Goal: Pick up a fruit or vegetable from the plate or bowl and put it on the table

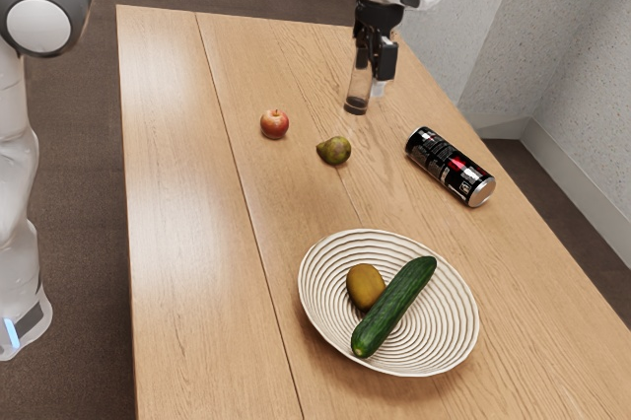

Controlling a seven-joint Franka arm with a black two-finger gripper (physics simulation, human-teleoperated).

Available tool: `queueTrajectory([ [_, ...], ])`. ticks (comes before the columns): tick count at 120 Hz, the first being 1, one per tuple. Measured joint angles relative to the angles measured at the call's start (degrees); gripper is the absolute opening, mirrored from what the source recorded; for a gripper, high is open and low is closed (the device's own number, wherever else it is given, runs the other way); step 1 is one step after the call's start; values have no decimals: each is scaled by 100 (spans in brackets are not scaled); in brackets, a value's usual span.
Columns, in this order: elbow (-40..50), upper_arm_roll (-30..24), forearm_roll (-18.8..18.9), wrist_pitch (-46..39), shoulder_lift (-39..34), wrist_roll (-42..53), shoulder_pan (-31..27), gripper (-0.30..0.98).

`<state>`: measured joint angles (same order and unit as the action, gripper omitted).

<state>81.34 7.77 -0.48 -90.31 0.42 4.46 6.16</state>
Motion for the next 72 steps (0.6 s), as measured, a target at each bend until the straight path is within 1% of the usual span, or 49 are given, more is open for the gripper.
queueTrajectory([
  [13, -316, -30, 17, 276, 15, -49, -63, 69],
  [48, -358, -27, 56, 620, 107, -150, -113, 69],
  [65, -364, -43, 155, 758, 111, 401, -99, 69],
  [72, -348, -339, 267, 800, 160, 696, -342, 69],
])
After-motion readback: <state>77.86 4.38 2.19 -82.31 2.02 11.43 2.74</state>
